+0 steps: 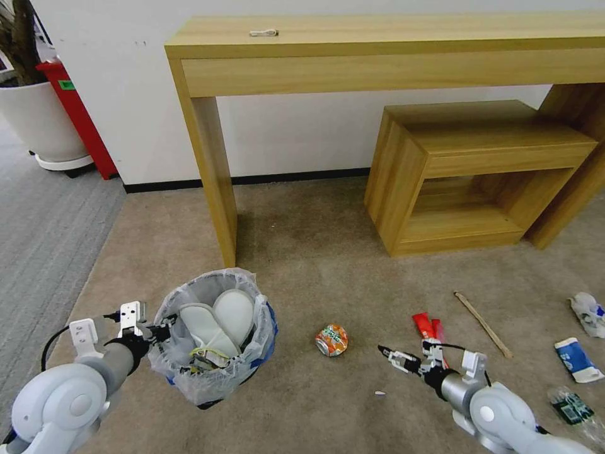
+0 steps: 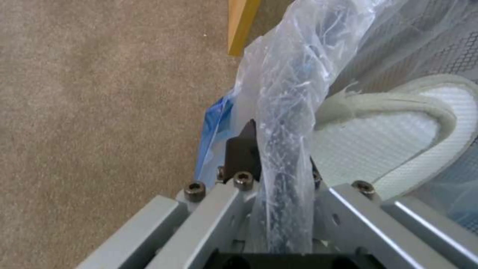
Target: Pick up the trash bin and place the garbage on the floor into it.
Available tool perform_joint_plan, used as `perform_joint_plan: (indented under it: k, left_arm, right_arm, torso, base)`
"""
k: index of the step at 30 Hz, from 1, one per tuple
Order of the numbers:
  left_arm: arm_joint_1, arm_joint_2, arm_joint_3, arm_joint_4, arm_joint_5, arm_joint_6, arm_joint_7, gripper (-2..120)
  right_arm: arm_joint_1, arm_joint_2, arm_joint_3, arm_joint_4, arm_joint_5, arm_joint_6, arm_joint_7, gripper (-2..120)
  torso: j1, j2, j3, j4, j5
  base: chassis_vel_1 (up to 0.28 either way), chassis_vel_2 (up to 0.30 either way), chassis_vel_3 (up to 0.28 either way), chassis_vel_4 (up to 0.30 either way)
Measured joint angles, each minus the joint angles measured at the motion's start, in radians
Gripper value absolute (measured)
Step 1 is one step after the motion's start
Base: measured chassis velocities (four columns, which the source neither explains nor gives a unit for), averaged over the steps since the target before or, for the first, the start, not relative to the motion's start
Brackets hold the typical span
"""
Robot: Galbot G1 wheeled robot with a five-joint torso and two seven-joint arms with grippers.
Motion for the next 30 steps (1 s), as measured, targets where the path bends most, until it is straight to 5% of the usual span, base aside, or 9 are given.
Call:
perform_joint_plan:
  k: [30]
  left_arm:
    - [0.022,-0.014,0.001,-0.017,0.014,-0.008,0.006,1]
  right_arm:
    - [0.178,0.185,-0.170,-0.244,0.029,0.091,-0.174,97]
  torso:
    - [0.000,0.000,0.000,0.0002,0.0001]
  base:
    - [0.000,0.000,0.000,0.000]
